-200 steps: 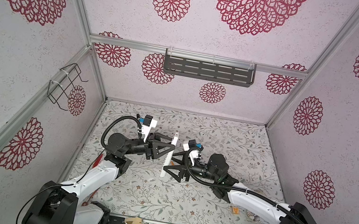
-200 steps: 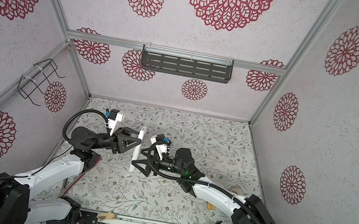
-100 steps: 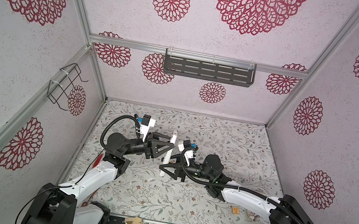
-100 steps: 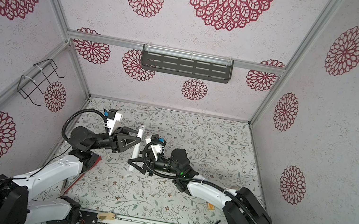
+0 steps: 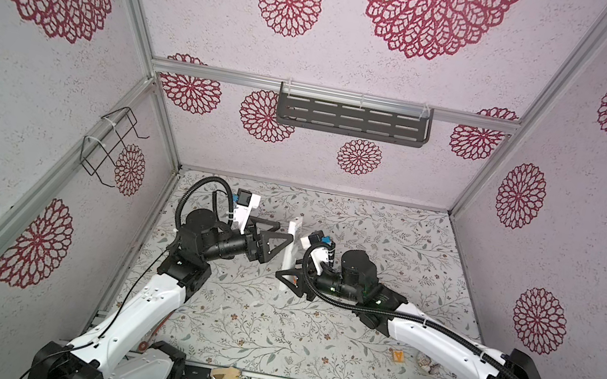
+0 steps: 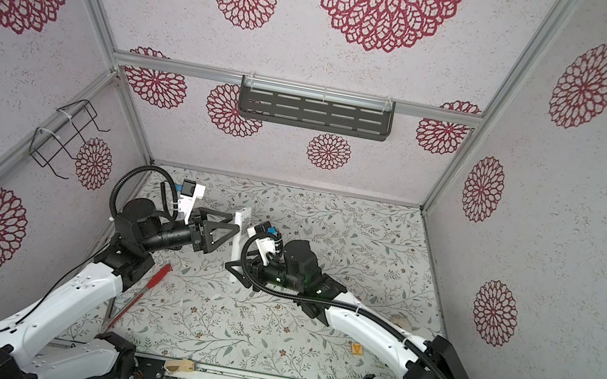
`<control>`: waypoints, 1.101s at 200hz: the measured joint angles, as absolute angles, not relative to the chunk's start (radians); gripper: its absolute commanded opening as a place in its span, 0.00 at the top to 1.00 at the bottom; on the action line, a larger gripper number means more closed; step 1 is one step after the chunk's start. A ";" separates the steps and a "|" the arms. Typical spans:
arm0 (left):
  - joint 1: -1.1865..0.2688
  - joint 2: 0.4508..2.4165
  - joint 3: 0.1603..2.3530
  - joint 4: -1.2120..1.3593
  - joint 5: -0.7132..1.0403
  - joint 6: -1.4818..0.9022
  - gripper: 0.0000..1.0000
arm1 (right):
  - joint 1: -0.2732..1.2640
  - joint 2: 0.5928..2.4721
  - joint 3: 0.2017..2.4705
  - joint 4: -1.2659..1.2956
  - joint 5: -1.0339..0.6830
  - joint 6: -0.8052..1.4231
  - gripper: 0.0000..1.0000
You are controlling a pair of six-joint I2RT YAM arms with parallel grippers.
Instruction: Load the batteries into the remote control
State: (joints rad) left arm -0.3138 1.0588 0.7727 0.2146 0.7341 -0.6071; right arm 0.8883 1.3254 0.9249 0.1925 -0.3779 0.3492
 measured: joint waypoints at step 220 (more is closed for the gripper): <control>-0.427 1.184 0.905 -0.207 0.607 -0.387 0.51 | 0.953 1.382 1.112 -0.347 -0.099 0.168 0.74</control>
State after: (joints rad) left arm -0.4271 1.1839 0.9047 -0.2066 0.6075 -0.3874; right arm 0.9527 1.3819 1.1118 -0.3470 -0.0994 0.1677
